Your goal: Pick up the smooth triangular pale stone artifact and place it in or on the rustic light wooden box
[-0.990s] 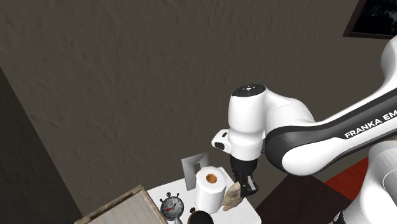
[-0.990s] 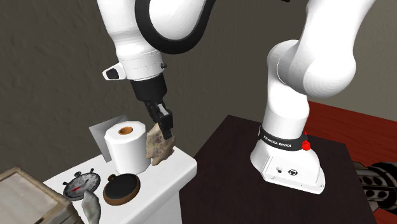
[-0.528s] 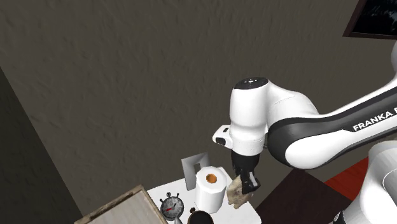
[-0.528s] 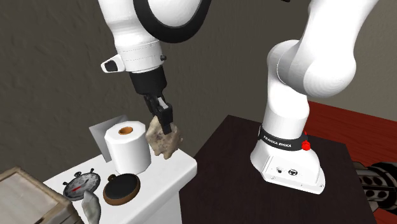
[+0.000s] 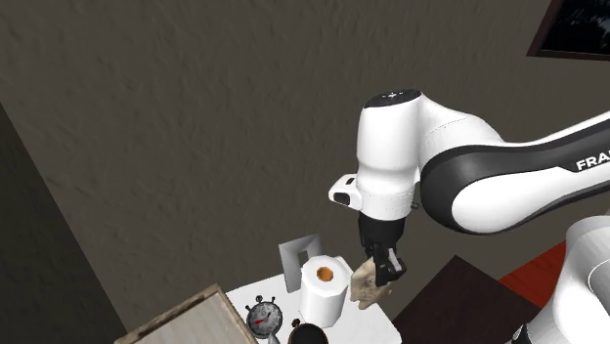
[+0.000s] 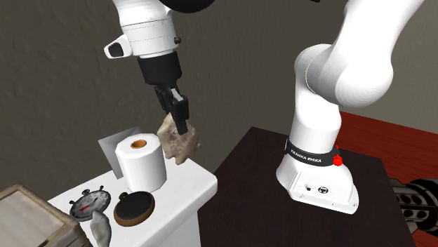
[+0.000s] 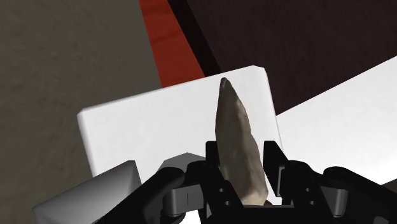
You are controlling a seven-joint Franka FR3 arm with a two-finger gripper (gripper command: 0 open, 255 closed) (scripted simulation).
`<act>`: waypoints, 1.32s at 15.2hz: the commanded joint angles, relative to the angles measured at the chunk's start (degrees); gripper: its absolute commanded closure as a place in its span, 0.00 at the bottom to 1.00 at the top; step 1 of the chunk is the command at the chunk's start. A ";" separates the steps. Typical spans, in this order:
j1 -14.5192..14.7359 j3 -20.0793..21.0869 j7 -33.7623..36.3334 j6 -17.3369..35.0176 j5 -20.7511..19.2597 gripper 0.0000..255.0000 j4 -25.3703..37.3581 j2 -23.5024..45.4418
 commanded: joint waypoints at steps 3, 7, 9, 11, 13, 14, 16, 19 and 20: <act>-0.06 -0.39 -0.41 -3.71 -0.04 1.00 2.03 -1.67; -0.05 -0.63 -0.60 -7.21 -0.03 1.00 4.12 -3.08; -0.05 -0.75 -0.68 -8.92 -0.04 1.00 5.24 -3.69; -0.05 -0.86 -0.76 -10.62 -0.06 1.00 6.40 -4.22; -0.06 -0.97 -0.83 -12.29 -0.08 1.00 7.60 -4.69; -0.07 -1.02 -0.87 -13.12 -0.09 1.00 8.22 -4.91; -0.08 -1.13 -0.93 -14.76 -0.13 1.00 9.49 -5.28; -0.11 -1.27 -1.02 -17.19 -0.18 1.00 11.47 -5.73; -0.12 -1.32 -1.05 -17.99 -0.20 1.00 12.15 -5.86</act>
